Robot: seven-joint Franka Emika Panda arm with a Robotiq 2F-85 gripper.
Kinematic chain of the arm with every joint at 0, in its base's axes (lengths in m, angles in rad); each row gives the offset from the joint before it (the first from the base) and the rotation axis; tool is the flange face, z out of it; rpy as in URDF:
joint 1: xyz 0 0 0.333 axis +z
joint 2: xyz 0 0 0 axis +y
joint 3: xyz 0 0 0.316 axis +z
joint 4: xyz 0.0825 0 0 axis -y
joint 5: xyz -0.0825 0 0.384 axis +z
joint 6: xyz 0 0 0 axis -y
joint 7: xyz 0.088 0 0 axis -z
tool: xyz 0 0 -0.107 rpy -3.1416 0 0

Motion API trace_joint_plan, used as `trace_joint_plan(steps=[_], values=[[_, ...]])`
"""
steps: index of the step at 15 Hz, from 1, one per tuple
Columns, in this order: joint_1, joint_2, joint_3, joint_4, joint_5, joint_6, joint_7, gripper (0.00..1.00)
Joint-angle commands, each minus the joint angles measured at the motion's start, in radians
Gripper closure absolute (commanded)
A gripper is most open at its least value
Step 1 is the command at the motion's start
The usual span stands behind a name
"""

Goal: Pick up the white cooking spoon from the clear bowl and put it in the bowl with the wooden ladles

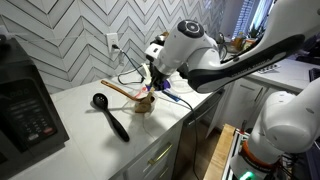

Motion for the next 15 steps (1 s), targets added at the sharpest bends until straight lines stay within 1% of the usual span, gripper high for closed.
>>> trace_joint_plan(steps=[1, 3, 6, 11, 12, 13, 15], values=[[0.007, 0.105, -0.012, 0.044, -0.057, 0.003, 0.035, 0.99], [0.015, 0.146, -0.004, 0.060, -0.076, -0.001, 0.049, 0.99], [0.035, 0.210, 0.013, 0.089, -0.133, -0.003, 0.074, 0.99], [0.077, 0.276, 0.013, 0.138, -0.188, -0.010, 0.120, 0.99], [0.085, 0.283, 0.011, 0.143, -0.192, -0.012, 0.128, 0.71], [0.092, 0.288, 0.008, 0.148, -0.192, -0.009, 0.128, 0.69], [0.101, 0.287, 0.005, 0.153, -0.191, -0.002, 0.130, 0.57]])
